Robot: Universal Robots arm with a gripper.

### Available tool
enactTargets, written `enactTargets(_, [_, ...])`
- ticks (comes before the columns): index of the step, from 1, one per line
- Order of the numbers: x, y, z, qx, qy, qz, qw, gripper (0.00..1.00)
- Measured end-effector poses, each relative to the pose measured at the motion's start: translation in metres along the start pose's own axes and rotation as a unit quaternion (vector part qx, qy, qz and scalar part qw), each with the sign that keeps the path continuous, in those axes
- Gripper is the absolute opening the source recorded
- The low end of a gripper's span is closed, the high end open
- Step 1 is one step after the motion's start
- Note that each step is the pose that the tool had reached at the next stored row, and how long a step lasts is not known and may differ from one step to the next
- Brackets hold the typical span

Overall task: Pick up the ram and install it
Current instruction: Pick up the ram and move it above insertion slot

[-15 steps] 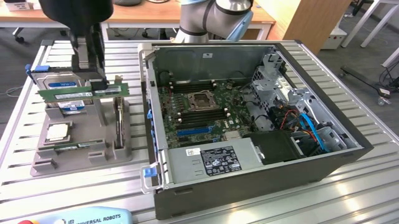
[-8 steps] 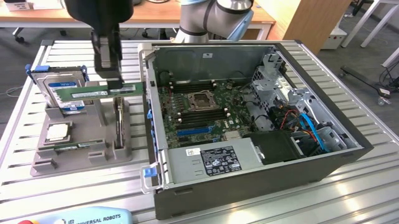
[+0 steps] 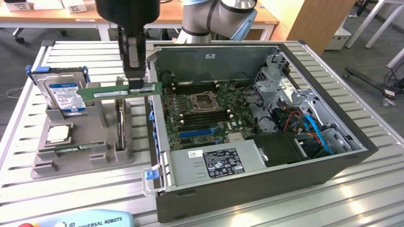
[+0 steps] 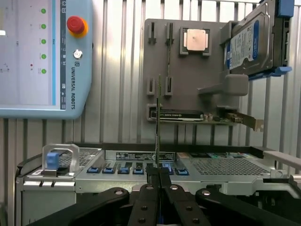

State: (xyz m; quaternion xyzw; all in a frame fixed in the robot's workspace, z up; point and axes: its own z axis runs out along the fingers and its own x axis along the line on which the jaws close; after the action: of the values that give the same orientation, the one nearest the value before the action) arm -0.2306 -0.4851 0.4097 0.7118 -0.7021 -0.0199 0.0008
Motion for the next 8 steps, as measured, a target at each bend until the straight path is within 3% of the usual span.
enactTargets(8, [0.000, -0.0294, -0.0009, 0.0000, 0.0001, 0.000, 1.0000, 0.11])
